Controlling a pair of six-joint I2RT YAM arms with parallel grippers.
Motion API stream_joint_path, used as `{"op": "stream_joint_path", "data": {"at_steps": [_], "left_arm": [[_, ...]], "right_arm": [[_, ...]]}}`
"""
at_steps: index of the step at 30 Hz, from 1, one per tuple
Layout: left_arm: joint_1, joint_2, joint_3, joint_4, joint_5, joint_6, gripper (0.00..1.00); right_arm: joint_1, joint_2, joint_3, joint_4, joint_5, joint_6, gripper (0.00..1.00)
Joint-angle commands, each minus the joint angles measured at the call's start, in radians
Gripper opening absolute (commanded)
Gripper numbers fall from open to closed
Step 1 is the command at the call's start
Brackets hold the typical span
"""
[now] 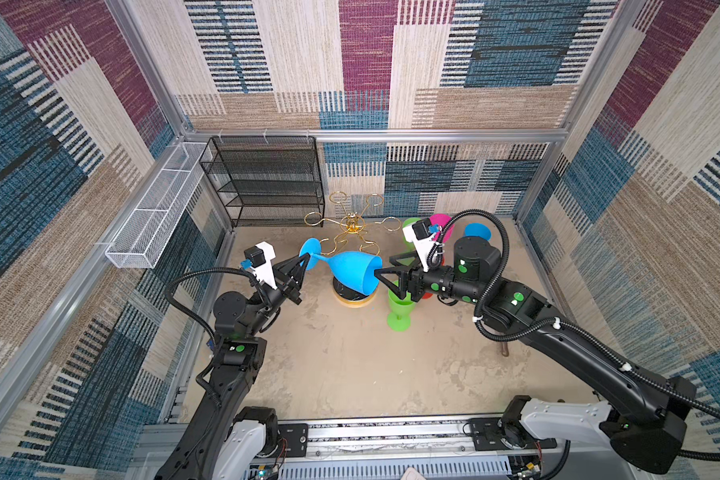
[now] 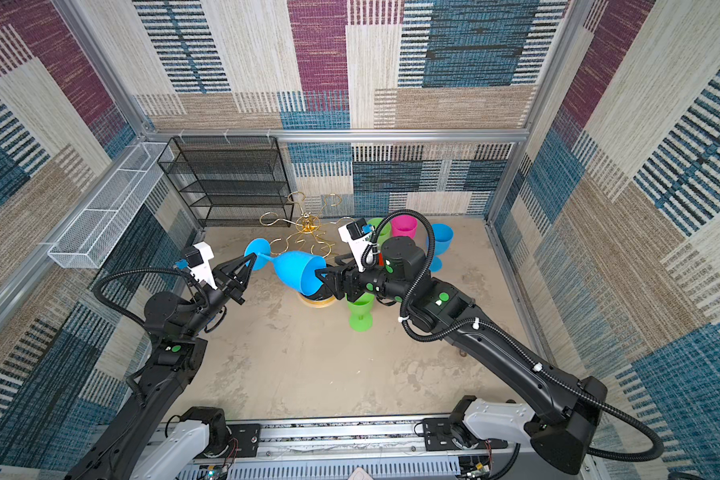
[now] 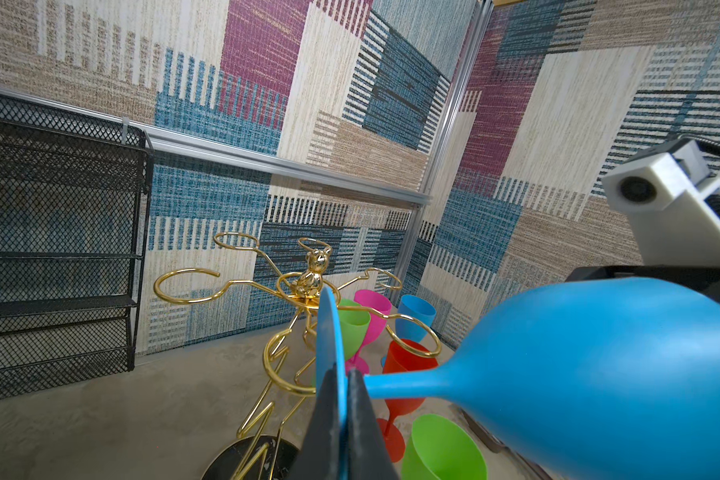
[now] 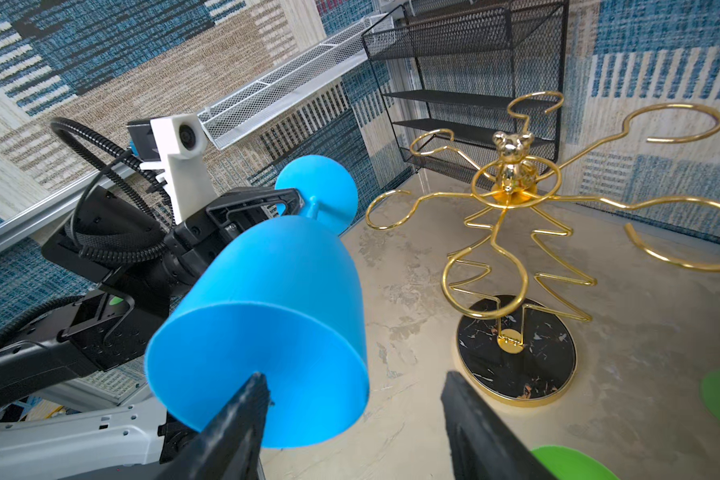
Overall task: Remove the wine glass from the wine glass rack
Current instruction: 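Turn the blue glass upright and lower it onto the table with the right gripper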
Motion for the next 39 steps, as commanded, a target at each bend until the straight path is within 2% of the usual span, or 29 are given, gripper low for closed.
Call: {"op": "stream_joint_path", "data": {"at_steps": [1,5,7,13,14,16,17,18,20,22,29,33,39], "left_arm": [[0.001,0.003,-0.006,0.066,0.07,-0.062,0.0],[0.001,0.016,-0.027,0.108,0.076,-0.096,0.0],[0.001,0.026,-0.035,0.123,0.083,-0.109,0.0],[0.001,0.032,-0.055,0.138,0.067,-0.117,0.0],[0.001,0.028,-0.057,0.131,0.06,-0.112,0.06],[0.002,0.015,-0.061,0.106,0.038,-0.094,0.28],[0.003,0.009,-0.066,0.088,0.026,-0.085,0.44],[0.003,0.001,-0.073,0.073,-0.031,-0.076,0.65],[0.007,-0.014,-0.09,0.061,-0.084,-0.059,0.83],[0.014,-0.027,-0.102,0.054,-0.145,-0.052,0.89],[0.058,-0.036,-0.177,0.043,-0.376,-0.061,0.93],[0.081,-0.022,-0.235,0.131,-0.424,-0.071,0.93],[0.093,-0.01,-0.228,0.12,-0.422,-0.04,0.93]], "right_arm": [[0.01,0.028,0.009,0.061,0.011,0.017,0.57],[0.026,0.057,0.029,0.071,0.004,0.014,0.4],[0.03,0.064,0.04,0.061,0.004,0.012,0.28],[0.035,0.067,0.058,0.007,0.019,0.013,0.0],[0.035,0.061,0.063,-0.012,0.032,0.012,0.0],[0.035,0.046,0.089,-0.064,0.066,0.0,0.0],[0.035,0.036,0.108,-0.101,0.086,-0.007,0.0],[0.035,0.022,0.125,-0.131,0.1,-0.019,0.0],[0.035,0.004,0.162,-0.205,0.126,-0.04,0.0],[0.035,-0.004,0.2,-0.287,0.156,-0.059,0.0],[0.075,-0.019,0.267,-0.502,0.212,-0.088,0.0],[0.123,0.011,0.285,-0.613,0.251,-0.097,0.0],[0.151,0.094,0.274,-0.685,0.281,-0.092,0.0]]}}
